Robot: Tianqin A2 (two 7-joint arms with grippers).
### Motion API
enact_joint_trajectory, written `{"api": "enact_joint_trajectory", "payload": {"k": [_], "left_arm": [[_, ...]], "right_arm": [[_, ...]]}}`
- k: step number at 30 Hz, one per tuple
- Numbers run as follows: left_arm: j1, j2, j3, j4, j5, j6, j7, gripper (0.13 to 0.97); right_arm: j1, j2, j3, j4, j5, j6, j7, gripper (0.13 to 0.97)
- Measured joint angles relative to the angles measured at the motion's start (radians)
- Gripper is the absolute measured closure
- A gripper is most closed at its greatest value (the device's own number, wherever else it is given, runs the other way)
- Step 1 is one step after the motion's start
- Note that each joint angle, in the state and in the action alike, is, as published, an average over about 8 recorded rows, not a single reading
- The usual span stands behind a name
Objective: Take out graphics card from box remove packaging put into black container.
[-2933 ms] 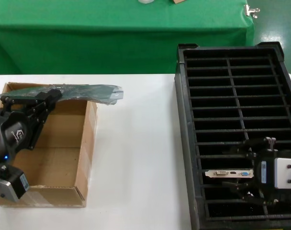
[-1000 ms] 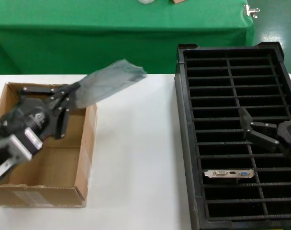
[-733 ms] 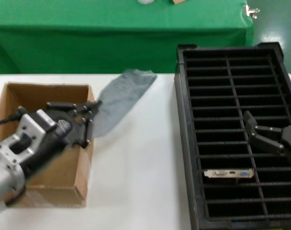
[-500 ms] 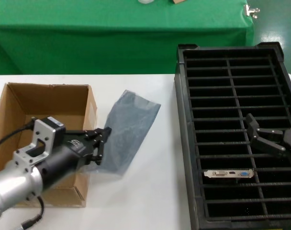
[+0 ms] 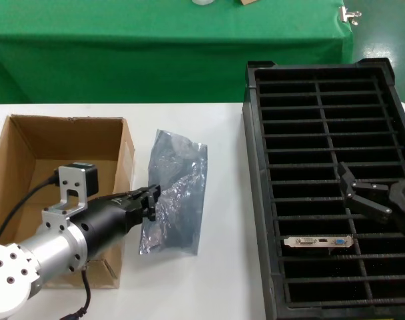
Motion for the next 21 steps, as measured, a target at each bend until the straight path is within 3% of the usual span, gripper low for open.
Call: {"api": "enact_joint_trajectory", "payload": {"k": [8,14,17,21], "left_arm": [[0.002,-0.033,0.012,-0.028,-0.054,0.004,-0.022,0.906],[0.026,-0.101,0.020,-0.114,-0.153,-0.007,0.038,0.851],[0.047,-0.159,0.020,-0.178,-0.218,-0.063,0.130,0.798],[0.087,-0.259,0.023,-0.263,-0.261,-0.214,0.308,0.727]], "right_arm": [[0.000,0.019,-0.029,0.004,0.029,0.023,-0.037,0.129],[0.004,0.028,-0.055,0.014,0.051,0.036,-0.068,0.129],[0.006,0.031,-0.067,0.018,0.062,0.042,-0.083,0.129],[0.007,0.038,-0.078,0.020,0.078,0.051,-0.098,0.129]]}}
